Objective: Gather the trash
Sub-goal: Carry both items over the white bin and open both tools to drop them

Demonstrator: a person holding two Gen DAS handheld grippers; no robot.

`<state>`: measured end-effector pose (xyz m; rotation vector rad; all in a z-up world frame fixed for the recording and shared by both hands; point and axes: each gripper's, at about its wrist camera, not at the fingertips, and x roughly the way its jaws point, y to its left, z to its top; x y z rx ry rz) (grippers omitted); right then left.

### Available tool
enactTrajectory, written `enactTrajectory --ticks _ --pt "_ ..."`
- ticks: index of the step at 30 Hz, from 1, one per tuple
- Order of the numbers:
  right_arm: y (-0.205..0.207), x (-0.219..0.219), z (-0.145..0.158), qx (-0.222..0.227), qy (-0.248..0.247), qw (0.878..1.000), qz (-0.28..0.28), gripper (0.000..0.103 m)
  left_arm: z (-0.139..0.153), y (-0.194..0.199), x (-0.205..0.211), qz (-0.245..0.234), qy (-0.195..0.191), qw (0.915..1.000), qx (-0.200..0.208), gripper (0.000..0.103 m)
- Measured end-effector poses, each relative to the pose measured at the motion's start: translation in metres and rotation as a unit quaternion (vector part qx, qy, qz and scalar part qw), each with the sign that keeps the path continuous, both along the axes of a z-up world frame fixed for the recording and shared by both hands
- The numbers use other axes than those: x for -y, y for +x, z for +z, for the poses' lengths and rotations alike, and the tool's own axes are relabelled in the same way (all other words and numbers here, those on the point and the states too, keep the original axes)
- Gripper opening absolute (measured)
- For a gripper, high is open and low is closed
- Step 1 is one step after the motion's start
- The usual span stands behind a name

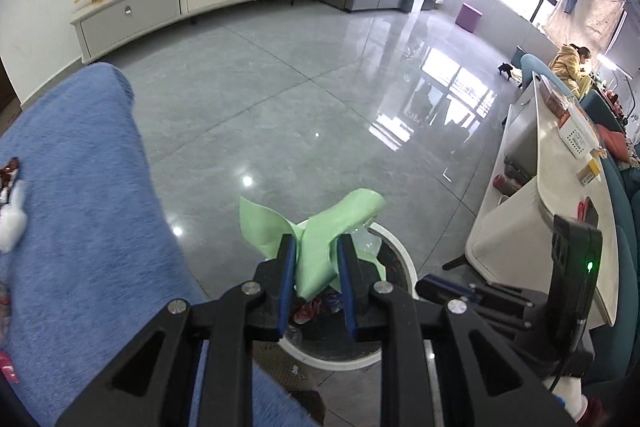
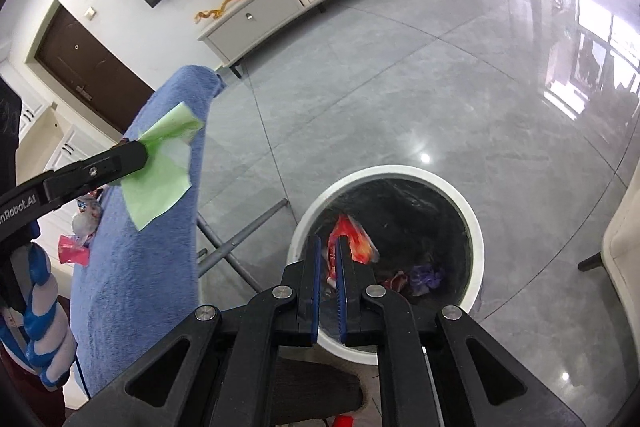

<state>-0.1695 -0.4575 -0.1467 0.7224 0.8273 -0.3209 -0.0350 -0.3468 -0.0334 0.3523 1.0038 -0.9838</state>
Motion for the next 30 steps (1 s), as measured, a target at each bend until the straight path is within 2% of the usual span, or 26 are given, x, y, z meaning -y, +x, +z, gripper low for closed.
enactTrajectory --ticks 2,4,5,8,17,25,30 --pt "0.000 0.005 -0.006 -0.006 0.002 1.000 -0.001 0.010 -0.007 0.001 0.009 -0.004 0.002 0.9999 -0.015 0.022" --pt "-0.002 0.007 -0.012 -0.010 0.007 1.000 -0.007 0.017 -0.013 0.000 0.016 -0.008 0.006 0.9996 -0.027 0.023" --pt "-0.003 0.009 -0.014 -0.012 0.009 1.000 -0.010 0.021 -0.015 0.000 0.019 -0.009 0.007 0.9995 -0.029 0.027" --pt "-0.008 0.014 -0.020 -0.014 0.014 1.000 -0.018 0.024 -0.019 -0.001 0.023 -0.009 0.009 0.9994 -0.031 0.048" --pt "-0.027 0.015 -0.015 -0.014 0.012 0.999 -0.035 0.026 -0.016 -0.009 0.014 -0.008 0.011 0.9996 -0.026 0.050" --pt "-0.033 0.001 0.015 0.008 -0.015 0.999 -0.027 0.026 0.015 -0.013 -0.035 0.038 -0.002 0.9988 0.031 0.050" --pt "-0.029 -0.022 0.043 0.029 -0.042 0.999 -0.001 0.027 0.039 -0.018 -0.083 0.106 -0.004 0.9900 0.094 0.051"
